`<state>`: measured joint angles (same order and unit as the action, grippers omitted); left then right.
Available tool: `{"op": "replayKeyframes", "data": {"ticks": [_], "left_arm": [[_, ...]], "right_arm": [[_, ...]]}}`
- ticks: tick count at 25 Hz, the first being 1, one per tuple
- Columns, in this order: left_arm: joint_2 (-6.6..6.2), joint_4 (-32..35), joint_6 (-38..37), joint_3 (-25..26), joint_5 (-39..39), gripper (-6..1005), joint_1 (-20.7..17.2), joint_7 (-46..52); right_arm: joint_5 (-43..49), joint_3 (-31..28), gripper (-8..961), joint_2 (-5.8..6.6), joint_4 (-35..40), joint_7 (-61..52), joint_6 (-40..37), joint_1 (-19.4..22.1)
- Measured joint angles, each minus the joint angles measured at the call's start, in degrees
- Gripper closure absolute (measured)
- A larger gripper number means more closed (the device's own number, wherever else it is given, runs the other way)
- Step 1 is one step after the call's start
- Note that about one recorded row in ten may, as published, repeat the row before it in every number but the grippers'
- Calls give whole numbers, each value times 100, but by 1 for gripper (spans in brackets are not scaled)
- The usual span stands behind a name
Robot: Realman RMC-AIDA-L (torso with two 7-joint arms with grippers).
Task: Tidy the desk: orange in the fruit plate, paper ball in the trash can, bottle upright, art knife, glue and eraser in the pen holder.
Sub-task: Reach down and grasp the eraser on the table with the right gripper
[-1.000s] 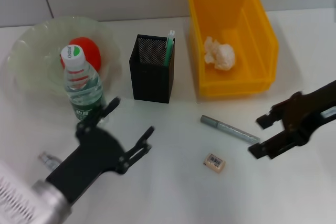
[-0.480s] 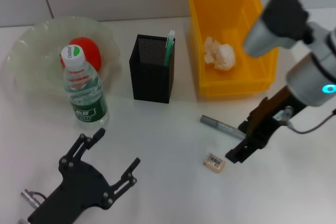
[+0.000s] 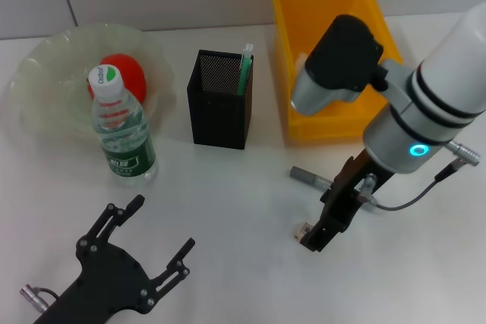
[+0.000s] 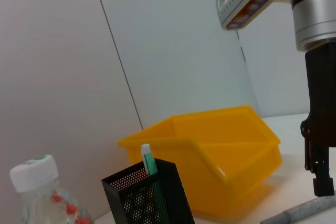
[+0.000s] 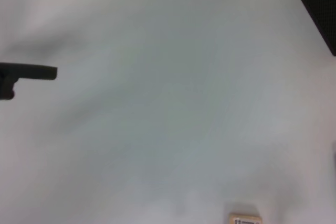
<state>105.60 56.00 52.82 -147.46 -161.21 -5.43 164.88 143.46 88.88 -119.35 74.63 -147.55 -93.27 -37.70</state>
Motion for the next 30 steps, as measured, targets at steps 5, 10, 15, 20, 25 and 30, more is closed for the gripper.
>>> {"op": "replayKeyframes", "data": {"ticks": [5, 10, 15, 20, 25, 30], "left_arm": [[-10, -23, 1, -11, -19, 165, 2, 0], [-13, -41, 1, -18, -27, 166, 22, 0], [-13, -54, 1, -49, -27, 166, 47, 0], [-13, -55, 1, -49, -26, 165, 57, 0], [-13, -55, 1, -47, -26, 165, 60, 1], [-5, -54, 1, -46, -24, 165, 67, 5]], "right_arm": [[6, 358, 211, -9, -118, -217, 301, -9], [8, 549, 211, -17, -172, -336, 435, -38], [11, 560, 212, -18, -384, -370, 481, -147], [14, 614, 369, -19, -587, -373, 578, -254], [16, 627, 458, -19, -753, -374, 633, -340], [15, 686, 491, -19, -845, -373, 689, -394]]}}
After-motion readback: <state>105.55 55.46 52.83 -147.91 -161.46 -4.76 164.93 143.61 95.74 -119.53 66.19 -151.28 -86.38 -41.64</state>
